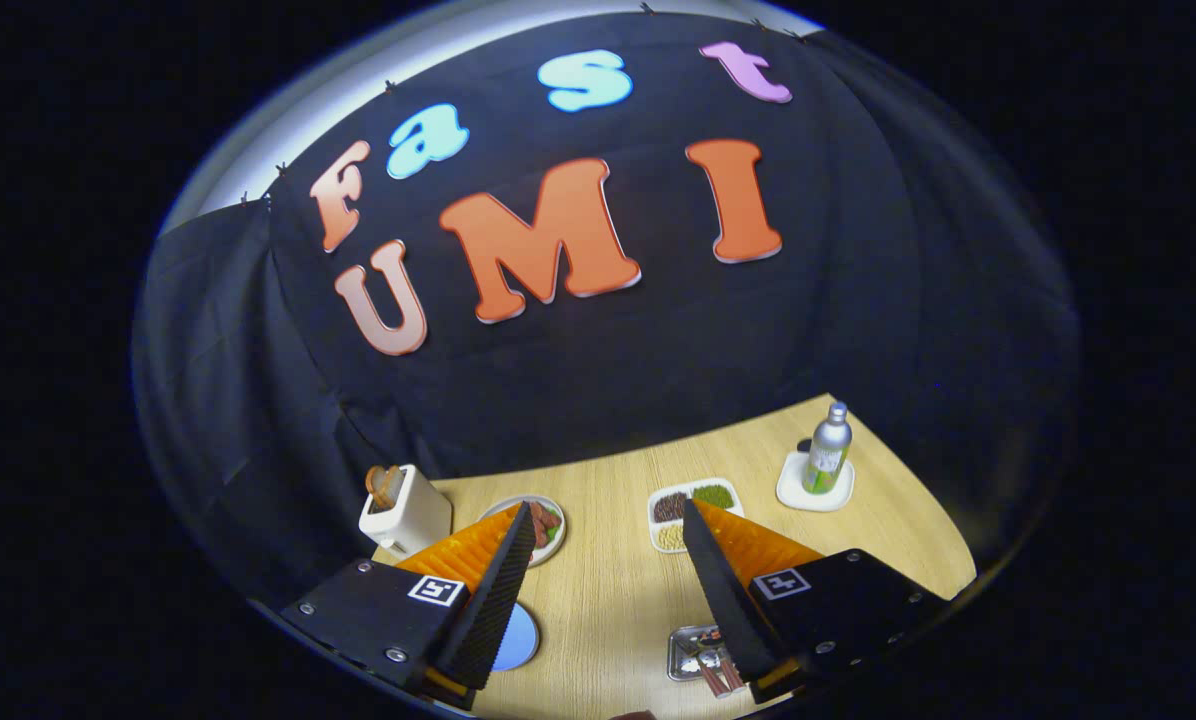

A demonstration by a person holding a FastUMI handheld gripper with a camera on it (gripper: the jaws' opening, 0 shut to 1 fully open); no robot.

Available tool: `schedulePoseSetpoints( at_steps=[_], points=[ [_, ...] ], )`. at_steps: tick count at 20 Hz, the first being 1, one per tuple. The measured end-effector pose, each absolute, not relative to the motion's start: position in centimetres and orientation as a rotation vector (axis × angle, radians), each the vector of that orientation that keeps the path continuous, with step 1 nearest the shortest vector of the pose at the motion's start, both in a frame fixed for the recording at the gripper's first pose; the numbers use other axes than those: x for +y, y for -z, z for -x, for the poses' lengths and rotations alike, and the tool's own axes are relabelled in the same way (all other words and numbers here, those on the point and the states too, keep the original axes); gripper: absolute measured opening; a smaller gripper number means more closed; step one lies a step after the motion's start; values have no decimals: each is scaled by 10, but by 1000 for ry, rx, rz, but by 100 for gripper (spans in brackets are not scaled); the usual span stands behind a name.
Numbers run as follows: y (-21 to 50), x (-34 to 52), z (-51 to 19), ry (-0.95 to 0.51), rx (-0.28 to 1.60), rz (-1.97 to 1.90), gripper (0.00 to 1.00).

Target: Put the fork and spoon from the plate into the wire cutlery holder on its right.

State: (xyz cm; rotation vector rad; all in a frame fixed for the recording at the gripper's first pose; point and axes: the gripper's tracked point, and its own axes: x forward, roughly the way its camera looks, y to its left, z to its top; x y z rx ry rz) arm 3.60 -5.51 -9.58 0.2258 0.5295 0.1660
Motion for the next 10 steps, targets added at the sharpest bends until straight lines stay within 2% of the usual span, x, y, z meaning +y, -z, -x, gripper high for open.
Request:
schedulePoseSetpoints(
  at_steps=[5, 10],
  points=[
    [22, -56, -44, -167, 298, -110, 90],
    [-12, -56, -43, -143, 165, -40, 96]
  ],
)
